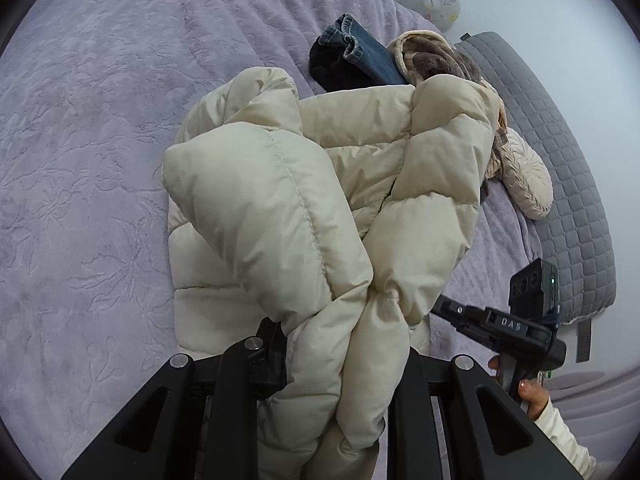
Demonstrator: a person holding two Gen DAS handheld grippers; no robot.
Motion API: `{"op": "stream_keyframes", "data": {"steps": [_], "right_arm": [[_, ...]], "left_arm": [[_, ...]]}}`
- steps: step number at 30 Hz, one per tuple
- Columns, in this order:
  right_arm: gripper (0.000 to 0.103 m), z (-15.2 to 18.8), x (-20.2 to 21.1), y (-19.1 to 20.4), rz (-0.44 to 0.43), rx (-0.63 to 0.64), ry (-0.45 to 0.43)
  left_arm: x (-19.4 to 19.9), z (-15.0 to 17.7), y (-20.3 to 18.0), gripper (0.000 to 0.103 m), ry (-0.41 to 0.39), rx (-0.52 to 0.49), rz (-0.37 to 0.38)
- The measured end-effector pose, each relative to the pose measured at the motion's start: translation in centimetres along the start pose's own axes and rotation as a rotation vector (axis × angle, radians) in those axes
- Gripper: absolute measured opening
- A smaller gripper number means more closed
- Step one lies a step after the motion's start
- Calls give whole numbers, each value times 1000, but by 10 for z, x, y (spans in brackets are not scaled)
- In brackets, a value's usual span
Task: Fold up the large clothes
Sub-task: 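Lift and fold the bundle over with the right tool, then open the left tool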
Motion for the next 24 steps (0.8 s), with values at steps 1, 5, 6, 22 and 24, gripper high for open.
{"op": "stream_keyframes", "data": {"steps": [1,5,6,22,24], "right_arm": [[14,6,0,-8,-5,-15,3],[14,17,-23,-28,-16,-66,28],[14,20,-28,-35,-19,-78,34],[9,19,-57,-82,-148,-163,68],[9,19,-55,-87,-164,-167,68]], "left_arm": [[-1,0,-2,23,3,-4,-7],[-7,0,-15,23,28,-31,-35],[-9,0,-20,23,37,-39,-40],[-112,3,-127,54,172,-178,133],[-118,5,-130,79,167,-160,185]]}}
Point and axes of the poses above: each gripper's, at about its wrist camera, not at the fingertips, and x roughly against the way its jaws point, y to its left, z to its underside, the point moved 3 cm from there along -x, roughly the way its jaws point, and after that the axes turned 3 degrees about -y, right-handed, at the moved point
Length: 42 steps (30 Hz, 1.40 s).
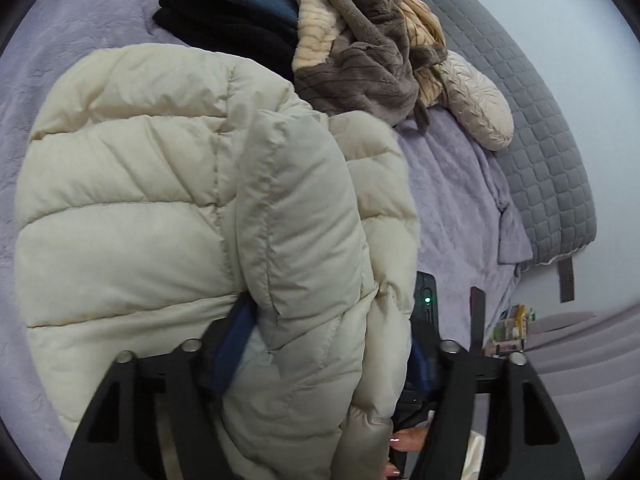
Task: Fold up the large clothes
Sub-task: 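Lift and fold the bundle over with the right tool, then open the left tool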
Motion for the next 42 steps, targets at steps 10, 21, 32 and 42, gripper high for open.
{"op": "stream_keyframes", "data": {"steps": [10,21,32,42], "right_arm": [[66,-16,84,-13,-31,-51,-121],[11,-77,89,30,-166,-3,-61],[10,-67,51,-8,-49,11,-30],[10,-72,52,2,-55,76,-15]], "left_arm": [[-4,2,-7,80,4,-49,4],[-1,5,-15,80,4,-83,-21],[93,-13,2,80,-179,-151,-110],[82,-27,151,80,-171,108,-297]]}}
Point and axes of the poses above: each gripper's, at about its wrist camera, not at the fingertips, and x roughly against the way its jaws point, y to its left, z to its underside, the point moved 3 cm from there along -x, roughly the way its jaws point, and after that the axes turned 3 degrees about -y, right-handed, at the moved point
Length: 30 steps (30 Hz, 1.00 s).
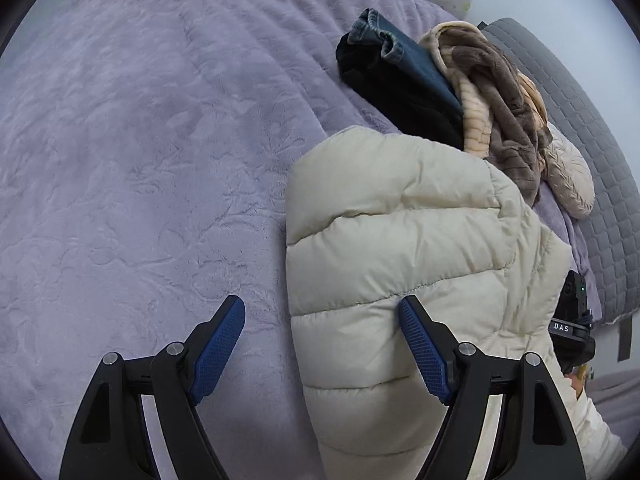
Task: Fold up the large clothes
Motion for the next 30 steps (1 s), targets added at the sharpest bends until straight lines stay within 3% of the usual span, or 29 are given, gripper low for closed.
{"op": "stream_keyframes", "data": {"steps": [5,8,15,18,22,24,25,26,27,30], "right_arm": [[10,-7,-20,5,-12,27,26],[10,-12,-38,11,-12,48,52],[9,-16,-62,4,13,46,85],[9,-14,-58,4,39,35,84],[12,-12,-38,13,115,35,79],[24,-10,-18,18,147,47,59],[53,-10,-7,19,162,47,42],[93,-8,6,20,189,49,23],[102,-7,19,22,207,53,-7],[103,0,47,29,211,38,-52]], "left_arm": [[-10,5,-33,80,-7,-73,76],[-14,9,-64,80,-9,-148,56],[-20,26,-102,80,-32,-280,-54],[-28,33,-112,80,-41,-337,-139],[-28,34,-113,80,-39,-334,-170],[-27,34,-113,80,-38,-334,-177],[-28,33,-113,80,-38,-331,-180],[-28,33,-113,80,-38,-329,-184],[-28,33,-113,80,-37,-329,-184],[-29,35,-117,80,-41,-338,-195]]}}
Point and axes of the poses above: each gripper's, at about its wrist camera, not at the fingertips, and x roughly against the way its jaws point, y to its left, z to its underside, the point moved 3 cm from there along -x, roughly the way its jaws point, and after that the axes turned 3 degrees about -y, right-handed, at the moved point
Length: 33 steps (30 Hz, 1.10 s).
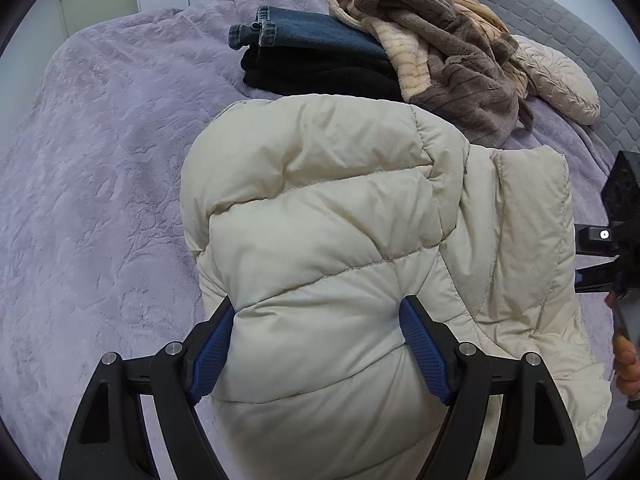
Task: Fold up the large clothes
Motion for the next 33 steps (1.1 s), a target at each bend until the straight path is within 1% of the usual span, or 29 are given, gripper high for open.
{"op": "stream_keyframes", "data": {"steps": [2,5,7,10,12,14,16,18,21,23,26,30,31,32,33], "right_arm": [[103,4,14,6,-14,-9,-17],[103,9,17,26,-5,27,1],[103,11,8,40,43,58,28],[103,6,-18,55,110,57,73],[103,5,-30,49,184,61,85],[103,5,-43,40,204,47,101],[103,5,-56,31,183,21,117],[103,3,-70,21,136,-19,132],[103,5,-91,7,-10,-100,168],[103,7,-104,-1,-76,-133,186],[103,7,-110,-4,-101,-106,187],[103,8,-111,-2,-117,-76,189],[103,8,-113,-1,-119,-72,189],[103,8,-113,-1,-120,-69,187],[103,9,-113,-2,-120,-66,185]], "left_arm": [[0,0,-1,80,1,-4,-3],[0,-1,-3,80,5,-9,-10],[-1,-1,-3,80,7,-11,-12],[-1,-2,-2,80,10,-10,-13],[0,-2,-2,80,9,-7,-12],[-1,-2,-1,80,8,-5,-10],[-1,-1,0,80,5,0,-7],[-2,-1,2,80,4,6,-7],[-3,-1,7,80,8,22,-7],[-1,-2,11,80,16,34,-2],[7,-3,23,80,25,60,24],[21,-1,50,81,38,124,66],[24,1,58,85,49,146,77],[26,3,66,97,58,170,79],[29,5,74,102,53,193,77]]}}
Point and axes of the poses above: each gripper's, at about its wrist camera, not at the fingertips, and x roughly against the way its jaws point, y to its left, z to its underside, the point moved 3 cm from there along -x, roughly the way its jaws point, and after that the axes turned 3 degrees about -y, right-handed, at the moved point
